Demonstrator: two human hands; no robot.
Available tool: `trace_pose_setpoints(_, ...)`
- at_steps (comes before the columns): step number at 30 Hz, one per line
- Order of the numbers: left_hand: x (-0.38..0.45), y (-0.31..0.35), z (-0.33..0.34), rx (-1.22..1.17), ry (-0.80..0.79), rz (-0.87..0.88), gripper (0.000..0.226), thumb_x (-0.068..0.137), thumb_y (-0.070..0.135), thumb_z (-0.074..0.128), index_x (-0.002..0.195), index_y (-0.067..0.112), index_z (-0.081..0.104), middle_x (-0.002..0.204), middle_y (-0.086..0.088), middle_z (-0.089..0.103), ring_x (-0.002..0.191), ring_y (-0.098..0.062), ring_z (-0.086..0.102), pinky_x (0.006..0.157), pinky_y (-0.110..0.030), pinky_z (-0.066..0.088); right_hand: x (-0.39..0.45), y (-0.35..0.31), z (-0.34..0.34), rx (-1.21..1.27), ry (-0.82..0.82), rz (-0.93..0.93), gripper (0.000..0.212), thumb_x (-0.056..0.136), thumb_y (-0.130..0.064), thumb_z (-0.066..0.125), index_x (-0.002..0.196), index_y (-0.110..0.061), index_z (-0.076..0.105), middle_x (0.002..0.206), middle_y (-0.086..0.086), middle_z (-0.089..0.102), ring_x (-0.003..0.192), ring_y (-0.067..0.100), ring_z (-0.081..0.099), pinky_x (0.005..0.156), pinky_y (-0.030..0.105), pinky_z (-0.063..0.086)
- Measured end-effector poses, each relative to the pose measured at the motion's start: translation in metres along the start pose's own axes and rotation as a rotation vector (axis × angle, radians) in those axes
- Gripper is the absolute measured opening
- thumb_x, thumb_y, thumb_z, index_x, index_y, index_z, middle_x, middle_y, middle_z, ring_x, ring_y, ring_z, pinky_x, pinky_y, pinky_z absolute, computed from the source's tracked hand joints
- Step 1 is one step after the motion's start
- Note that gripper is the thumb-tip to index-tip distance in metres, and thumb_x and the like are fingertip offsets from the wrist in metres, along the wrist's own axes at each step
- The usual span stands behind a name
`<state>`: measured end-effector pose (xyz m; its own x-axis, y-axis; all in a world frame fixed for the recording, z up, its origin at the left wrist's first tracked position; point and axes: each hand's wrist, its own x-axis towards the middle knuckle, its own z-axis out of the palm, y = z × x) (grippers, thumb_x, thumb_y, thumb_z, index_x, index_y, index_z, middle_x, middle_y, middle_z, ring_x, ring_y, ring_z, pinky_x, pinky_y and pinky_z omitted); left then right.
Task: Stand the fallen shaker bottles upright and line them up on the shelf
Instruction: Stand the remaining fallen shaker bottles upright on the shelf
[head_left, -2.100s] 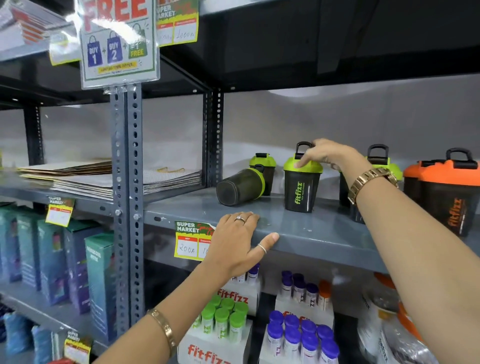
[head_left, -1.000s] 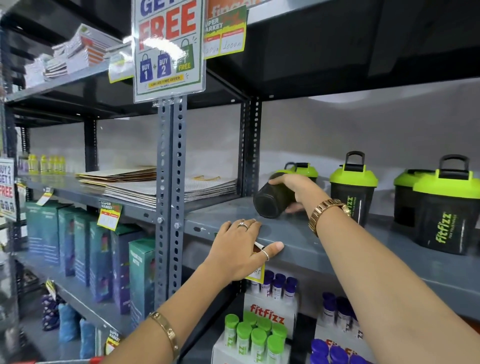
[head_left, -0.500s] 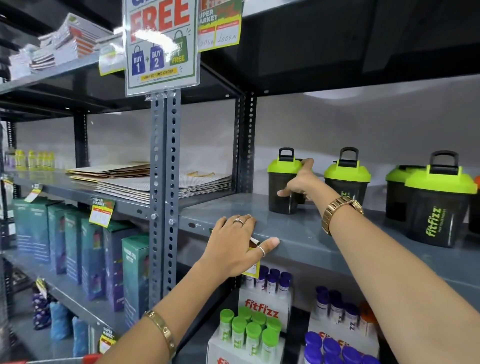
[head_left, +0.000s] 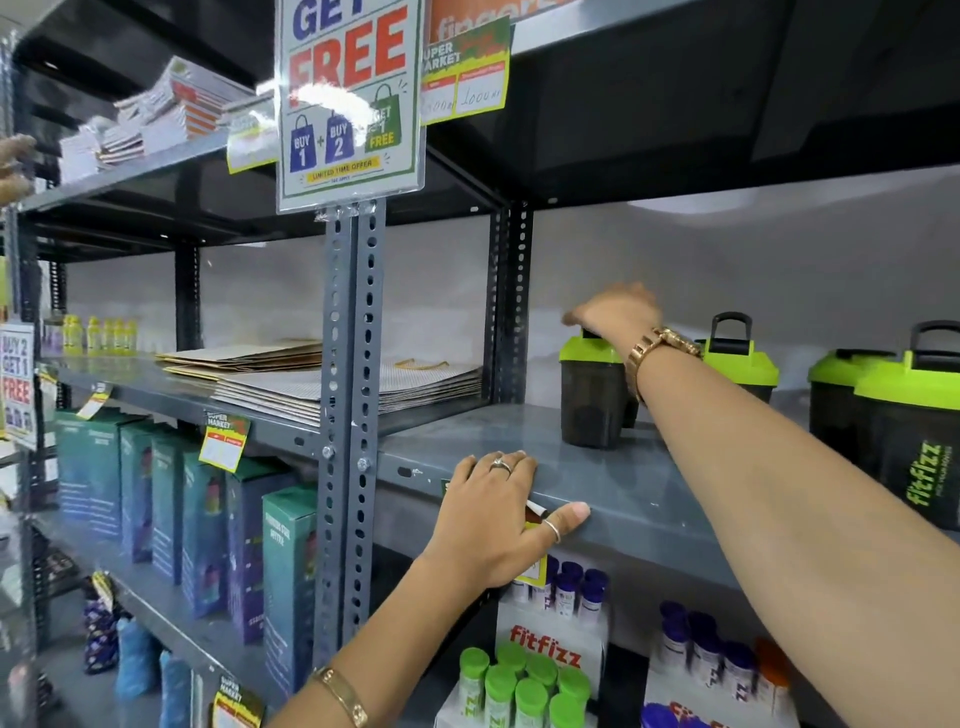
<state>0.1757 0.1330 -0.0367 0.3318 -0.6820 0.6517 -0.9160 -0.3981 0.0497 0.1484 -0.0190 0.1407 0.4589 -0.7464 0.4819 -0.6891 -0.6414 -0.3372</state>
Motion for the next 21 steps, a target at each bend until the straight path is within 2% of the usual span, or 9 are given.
trace_pose_setpoints(3,0.001,0.000,0.001,-0.006,-0.008,0.000,0.112,0.063,0.087,-0.003,0.132,0.013,0.044,0.140,-0.005,0.047,0.130,-0.020,0.036,0.108,-0.038,0.021,0.003,-0.006,-0.012,-0.141,-0.182,-0.019,0.057,0.086,-0.039,0.062,0.131,-0.007,0.050,0.139,0.012,0.049,0.127,0.030,0.049,0.100,0.037,0.042)
trace_pose_setpoints(5,0.001,-0.001,0.002,-0.005,-0.003,0.005,0.105,0.066,0.084,0.003,0.133,0.013,0.043,0.140,-0.004,0.046,0.130,-0.019,0.036,0.108,-0.037,0.020,0.004,-0.010,-0.022,-0.261,-0.281,-0.060,0.056,0.090,-0.037,0.057,0.135,-0.006,0.047,0.143,0.011,0.046,0.129,0.031,0.047,0.103,0.038,0.039)
trace_pose_setpoints(10,0.001,-0.002,0.003,-0.001,-0.003,0.004,0.119,0.058,0.086,-0.015,0.135,0.014,0.041,0.142,-0.003,0.045,0.131,-0.018,0.034,0.109,-0.037,0.020,0.012,0.002,-0.035,-0.325,-0.453,-0.177,0.055,0.093,-0.029,0.054,0.142,-0.009,0.039,0.149,0.005,0.039,0.126,0.024,0.047,0.095,0.035,0.042)
trace_pose_setpoints(12,0.002,-0.001,0.003,0.004,-0.010,0.005,0.116,0.060,0.087,-0.009,0.136,0.014,0.040,0.142,-0.003,0.044,0.131,-0.018,0.034,0.109,-0.037,0.020,0.016,0.004,-0.037,-0.281,-0.510,-0.227,0.050,0.095,-0.016,0.050,0.144,-0.015,0.038,0.151,0.002,0.034,0.126,0.022,0.044,0.078,0.029,0.045)
trace_pose_setpoints(13,0.002,-0.002,0.003,0.007,-0.012,0.007,0.112,0.062,0.086,-0.005,0.136,0.014,0.040,0.142,-0.003,0.044,0.131,-0.018,0.034,0.108,-0.036,0.020,0.017,0.005,-0.037,-0.282,-0.520,-0.251,0.048,0.095,-0.009,0.048,0.143,-0.018,0.040,0.150,0.001,0.035,0.128,0.022,0.043,0.074,0.029,0.045)
trace_pose_setpoints(15,0.001,-0.001,0.003,-0.002,0.000,0.010,0.114,0.061,0.087,-0.008,0.135,0.015,0.041,0.141,-0.004,0.045,0.130,-0.018,0.035,0.108,-0.036,0.020,0.021,0.007,-0.034,-0.284,-0.516,-0.285,0.052,0.093,0.002,0.044,0.141,-0.019,0.042,0.150,-0.001,0.039,0.132,0.022,0.042,0.093,0.038,0.047)
trace_pose_setpoints(16,0.001,-0.001,0.003,-0.009,0.008,0.010,0.117,0.060,0.086,-0.012,0.134,0.015,0.042,0.140,-0.004,0.046,0.130,-0.018,0.036,0.107,-0.036,0.021,0.023,0.008,-0.032,-0.258,-0.491,-0.306,0.054,0.091,0.006,0.043,0.140,-0.017,0.045,0.149,0.001,0.042,0.129,0.021,0.045,0.104,0.038,0.042)
trace_pose_setpoints(17,0.000,-0.001,0.003,-0.013,0.014,0.009,0.118,0.059,0.086,-0.014,0.133,0.015,0.044,0.140,-0.003,0.047,0.129,-0.018,0.037,0.107,-0.036,0.021,0.025,0.009,-0.029,-0.207,-0.462,-0.330,0.053,0.090,0.011,0.042,0.136,-0.014,0.049,0.146,0.004,0.046,0.126,0.021,0.047,0.106,0.035,0.040)
trace_pose_setpoints(21,0.000,0.000,0.002,-0.010,0.007,0.002,0.112,0.061,0.087,-0.005,0.132,0.015,0.044,0.140,-0.003,0.047,0.130,-0.018,0.036,0.108,-0.036,0.020,0.023,0.021,-0.014,0.055,-0.277,-0.366,0.053,0.084,0.021,0.033,0.111,-0.009,0.068,0.134,0.008,0.058,0.127,0.024,0.050,0.095,0.032,0.045)
